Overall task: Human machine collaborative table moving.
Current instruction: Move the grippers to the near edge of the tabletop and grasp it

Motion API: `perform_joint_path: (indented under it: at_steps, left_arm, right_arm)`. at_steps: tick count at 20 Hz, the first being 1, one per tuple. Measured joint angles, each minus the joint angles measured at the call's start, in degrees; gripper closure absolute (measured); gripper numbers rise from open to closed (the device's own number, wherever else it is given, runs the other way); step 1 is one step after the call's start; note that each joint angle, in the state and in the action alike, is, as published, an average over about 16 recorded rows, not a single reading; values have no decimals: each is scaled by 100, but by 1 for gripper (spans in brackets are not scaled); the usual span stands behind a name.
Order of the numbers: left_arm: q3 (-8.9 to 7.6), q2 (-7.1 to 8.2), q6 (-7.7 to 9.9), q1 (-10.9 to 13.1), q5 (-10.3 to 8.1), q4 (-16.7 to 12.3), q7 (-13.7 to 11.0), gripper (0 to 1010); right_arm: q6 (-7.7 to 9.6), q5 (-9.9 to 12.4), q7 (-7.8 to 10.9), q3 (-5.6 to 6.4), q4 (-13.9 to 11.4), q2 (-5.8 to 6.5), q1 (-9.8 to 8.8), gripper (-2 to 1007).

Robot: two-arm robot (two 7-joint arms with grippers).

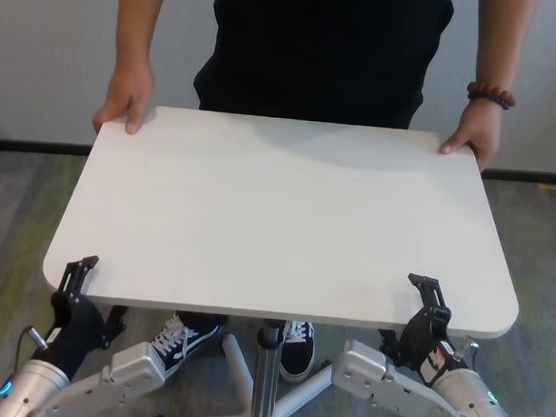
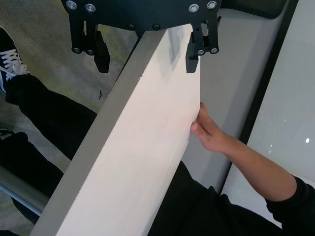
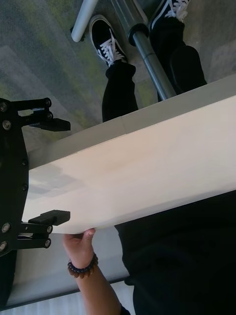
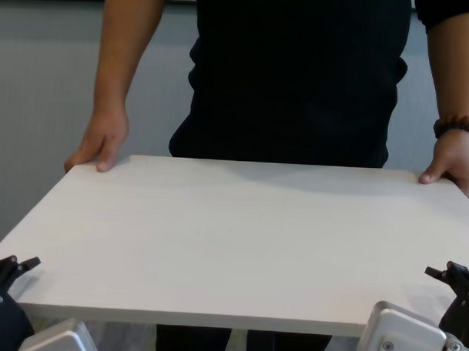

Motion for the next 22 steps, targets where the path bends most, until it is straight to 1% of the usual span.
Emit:
perform_joint_path:
  at_steps: [9, 13, 18, 22]
  left_arm:
    - [0, 0, 0, -1, 2, 1, 1, 10]
    - [5, -18, 21, -44, 59, 45, 48, 10]
    - [25, -66, 59, -164, 250, 151, 206, 10]
    - [71, -118, 136, -279, 523, 262, 383, 10]
  right_arm:
    - [15, -6, 0, -4, -4, 0, 0, 4]
    - [19, -8, 0, -6, -5, 1, 0, 4]
    - [21, -10, 0, -7, -6, 1, 0, 4]
    - [23, -10, 0, -8, -6, 1, 0, 4]
